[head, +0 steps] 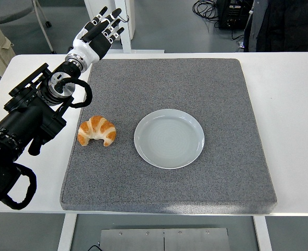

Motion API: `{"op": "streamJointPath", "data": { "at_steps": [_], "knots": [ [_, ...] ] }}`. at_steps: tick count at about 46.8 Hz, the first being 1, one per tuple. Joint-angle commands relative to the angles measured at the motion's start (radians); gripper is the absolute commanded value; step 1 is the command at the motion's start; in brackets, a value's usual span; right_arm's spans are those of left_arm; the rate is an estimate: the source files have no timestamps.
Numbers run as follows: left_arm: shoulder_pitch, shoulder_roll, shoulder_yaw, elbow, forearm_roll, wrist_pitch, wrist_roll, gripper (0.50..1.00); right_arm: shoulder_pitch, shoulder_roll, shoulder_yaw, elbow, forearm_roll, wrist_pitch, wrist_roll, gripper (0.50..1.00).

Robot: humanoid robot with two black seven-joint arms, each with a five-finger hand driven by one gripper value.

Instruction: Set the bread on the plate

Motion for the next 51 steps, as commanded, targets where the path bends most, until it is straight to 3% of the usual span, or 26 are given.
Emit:
{"op": "streamJointPath", "data": {
  "at_steps": [1, 29, 51],
  "knots": [
    [0.001, 0.000, 0.002, 0.000, 0.000, 0.000, 0.000, 1.000, 0.000, 0.000, 0.000, 0.000, 0.001, 0.000, 0.000, 1.000],
    [-0.003, 0.000, 0.003, 0.000, -0.002, 0.005, -0.002, 1.000, 0.000, 0.000, 0.000, 0.000, 0.000, 0.000, 0.000, 1.000],
    [-0.014, -0.002, -0.006, 0.000, -0.002, 0.044, -0.005, 1.000, 0.000, 0.000, 0.000, 0.000, 0.000, 0.000, 0.000, 1.000]
  ]
}}
